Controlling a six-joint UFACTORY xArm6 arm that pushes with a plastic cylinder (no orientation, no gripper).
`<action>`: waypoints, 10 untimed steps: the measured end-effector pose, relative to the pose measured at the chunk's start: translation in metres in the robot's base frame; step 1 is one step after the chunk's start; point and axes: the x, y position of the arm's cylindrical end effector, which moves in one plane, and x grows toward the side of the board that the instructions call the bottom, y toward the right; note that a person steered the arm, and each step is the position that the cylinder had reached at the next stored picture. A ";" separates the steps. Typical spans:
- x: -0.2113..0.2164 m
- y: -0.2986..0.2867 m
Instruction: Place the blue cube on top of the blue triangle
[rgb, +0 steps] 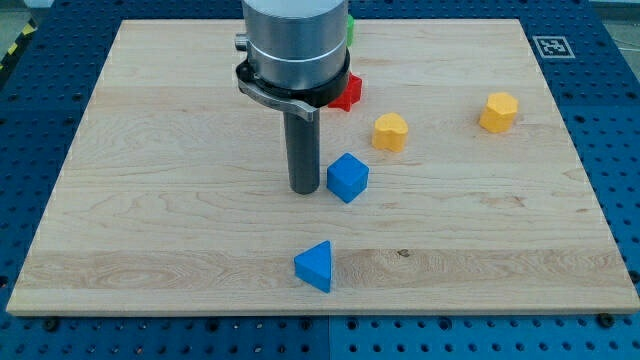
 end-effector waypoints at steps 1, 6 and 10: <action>-0.003 0.000; -0.065 0.087; -0.028 0.061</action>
